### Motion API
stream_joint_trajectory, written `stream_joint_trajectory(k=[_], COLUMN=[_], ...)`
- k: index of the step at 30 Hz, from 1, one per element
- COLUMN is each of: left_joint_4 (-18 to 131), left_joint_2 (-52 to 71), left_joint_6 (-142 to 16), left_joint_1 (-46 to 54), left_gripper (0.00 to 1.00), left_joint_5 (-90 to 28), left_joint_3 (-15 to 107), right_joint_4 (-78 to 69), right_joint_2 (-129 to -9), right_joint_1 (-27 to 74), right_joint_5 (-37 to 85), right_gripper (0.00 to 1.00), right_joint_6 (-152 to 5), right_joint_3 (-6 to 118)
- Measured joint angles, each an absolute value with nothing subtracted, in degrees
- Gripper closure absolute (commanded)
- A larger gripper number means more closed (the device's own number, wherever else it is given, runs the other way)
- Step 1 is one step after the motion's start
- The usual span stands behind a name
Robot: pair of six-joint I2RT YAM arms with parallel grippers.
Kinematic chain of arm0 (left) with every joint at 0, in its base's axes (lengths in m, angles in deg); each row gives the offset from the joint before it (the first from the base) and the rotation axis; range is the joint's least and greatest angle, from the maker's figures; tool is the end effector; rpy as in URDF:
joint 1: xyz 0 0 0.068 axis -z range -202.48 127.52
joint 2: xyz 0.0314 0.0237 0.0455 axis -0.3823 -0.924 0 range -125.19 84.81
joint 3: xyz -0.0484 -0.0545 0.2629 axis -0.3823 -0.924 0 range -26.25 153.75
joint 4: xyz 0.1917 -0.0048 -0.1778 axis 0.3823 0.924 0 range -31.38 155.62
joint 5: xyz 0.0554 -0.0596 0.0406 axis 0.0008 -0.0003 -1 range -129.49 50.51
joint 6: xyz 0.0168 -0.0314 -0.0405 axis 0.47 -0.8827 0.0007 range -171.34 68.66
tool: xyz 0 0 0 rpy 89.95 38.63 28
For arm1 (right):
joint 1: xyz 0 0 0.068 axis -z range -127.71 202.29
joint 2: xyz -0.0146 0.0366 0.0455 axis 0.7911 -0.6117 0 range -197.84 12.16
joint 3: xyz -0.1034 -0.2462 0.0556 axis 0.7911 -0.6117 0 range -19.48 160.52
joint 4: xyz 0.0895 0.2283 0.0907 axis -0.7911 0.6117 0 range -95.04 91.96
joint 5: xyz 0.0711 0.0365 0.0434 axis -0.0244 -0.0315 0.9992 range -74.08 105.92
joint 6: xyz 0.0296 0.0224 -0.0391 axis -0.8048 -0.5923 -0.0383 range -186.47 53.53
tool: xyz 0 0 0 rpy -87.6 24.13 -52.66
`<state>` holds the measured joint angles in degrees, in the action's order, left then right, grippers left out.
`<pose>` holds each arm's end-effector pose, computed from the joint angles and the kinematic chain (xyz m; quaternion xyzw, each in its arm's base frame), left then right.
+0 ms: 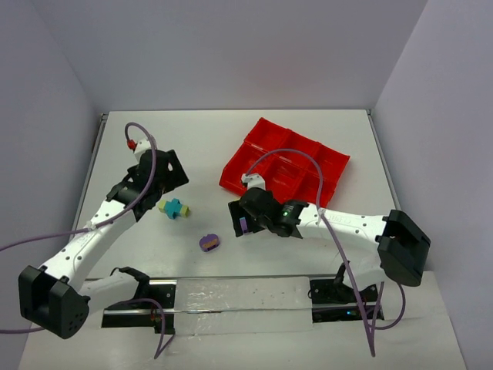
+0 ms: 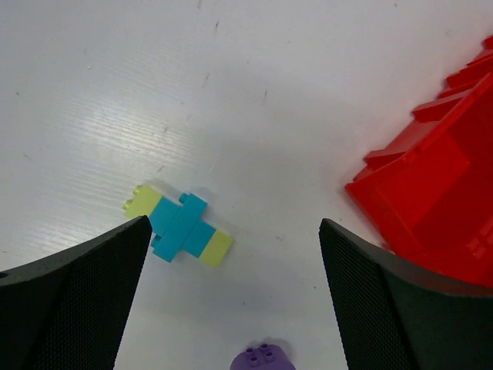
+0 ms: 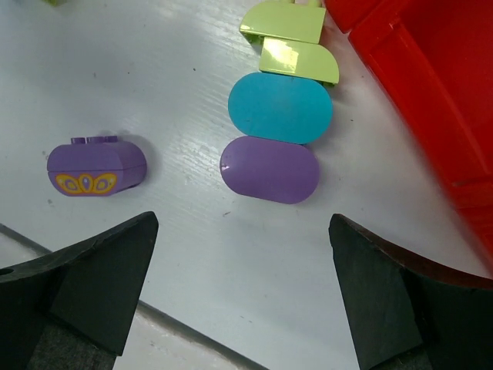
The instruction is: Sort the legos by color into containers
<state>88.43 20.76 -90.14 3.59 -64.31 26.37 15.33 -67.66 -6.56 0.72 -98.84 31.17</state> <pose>0.2190 -0.0904 0.2910 -0.1868 0.8742 -0.0510 0.4452 0.1563 0.2407 0.2238 -0.1685 0.9158 0.1581 0.3285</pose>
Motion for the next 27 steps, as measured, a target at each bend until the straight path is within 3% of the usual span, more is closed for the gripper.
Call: stream_joint_trajectory(k=[22, 27], left_joint_4=[88.3, 88.1], left_joint_2=[19.9, 19.9], left_joint_6=[-91.2, -91.2], left_joint_1=[3.6, 3.6], left_gripper=[0.03, 0.03], left_joint_5=[-59.7, -59.1], left_joint_3=[26.4, 26.4], right_joint_4=[13.4, 12.6], right_joint_2=[-84.2, -85.1], right_joint_1=[-7.1, -7.1], right_joint_5=[-5.5, -7.4], right_gripper=[0.01, 0.08], right_joint_6=[-104.8, -104.8], right_joint_3=[34.1, 34.2])
